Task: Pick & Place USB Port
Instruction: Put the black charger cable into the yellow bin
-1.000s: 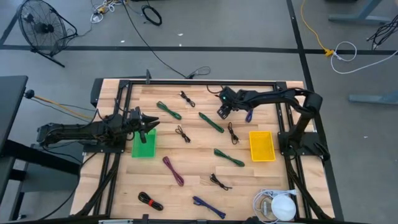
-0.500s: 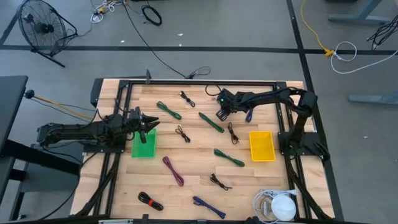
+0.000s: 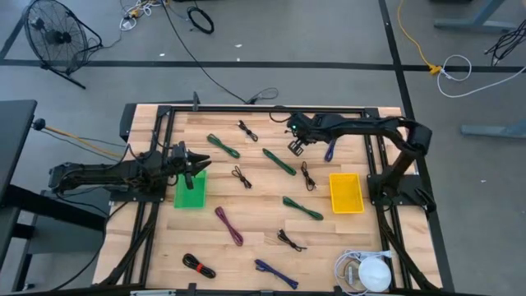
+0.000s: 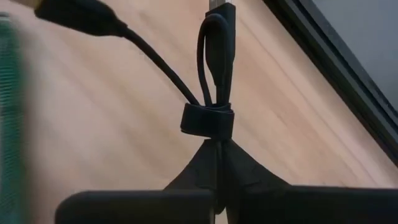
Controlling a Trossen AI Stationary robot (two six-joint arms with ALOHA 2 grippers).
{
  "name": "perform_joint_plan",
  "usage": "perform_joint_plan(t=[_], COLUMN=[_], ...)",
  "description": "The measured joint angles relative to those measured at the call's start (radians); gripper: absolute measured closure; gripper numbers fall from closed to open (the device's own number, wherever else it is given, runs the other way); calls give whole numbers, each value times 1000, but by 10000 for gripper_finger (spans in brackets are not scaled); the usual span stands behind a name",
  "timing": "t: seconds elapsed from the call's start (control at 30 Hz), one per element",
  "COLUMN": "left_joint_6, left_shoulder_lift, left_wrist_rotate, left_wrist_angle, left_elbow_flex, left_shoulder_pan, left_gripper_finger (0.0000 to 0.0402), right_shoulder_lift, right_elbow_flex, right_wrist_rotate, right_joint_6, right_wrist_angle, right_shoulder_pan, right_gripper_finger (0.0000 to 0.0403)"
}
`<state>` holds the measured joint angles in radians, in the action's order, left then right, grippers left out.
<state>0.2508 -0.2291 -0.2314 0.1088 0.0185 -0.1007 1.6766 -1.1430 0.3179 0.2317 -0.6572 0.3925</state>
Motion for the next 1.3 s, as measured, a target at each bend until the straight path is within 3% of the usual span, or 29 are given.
perform_joint_plan(t=[0.13,0.27,0.5,0.77,1.03,1.3], left_joint_6=[-1,-1,0,0,0,0], left_shoulder_lift=[0,0,0,0,0,0], left_wrist_rotate=[0,0,0,0,0,0], left_wrist_angle=[-4,-4,-4,-3,-3,-3], left_elbow_flex=[0,0,0,0,0,0], left_shoulder_pan=[0,0,0,0,0,0], left_gripper_finger=[287,287,287,287,287,287], right_shoulder_lift=[-129,-255,-386,-367,-342,-341], right_elbow_flex=[-23,-22,-22,-19,73,206], right_wrist_rotate=[8,44,118,116,62,26], right_joint_6=[66,240,725,1294,1644,1750], right_wrist_angle=[-100,-252,-543,-778,-808,-693], right_shoulder_pan=[-114,-270,-622,-944,-1102,-1126], right_gripper_finger=[401,402,402,403,403,403])
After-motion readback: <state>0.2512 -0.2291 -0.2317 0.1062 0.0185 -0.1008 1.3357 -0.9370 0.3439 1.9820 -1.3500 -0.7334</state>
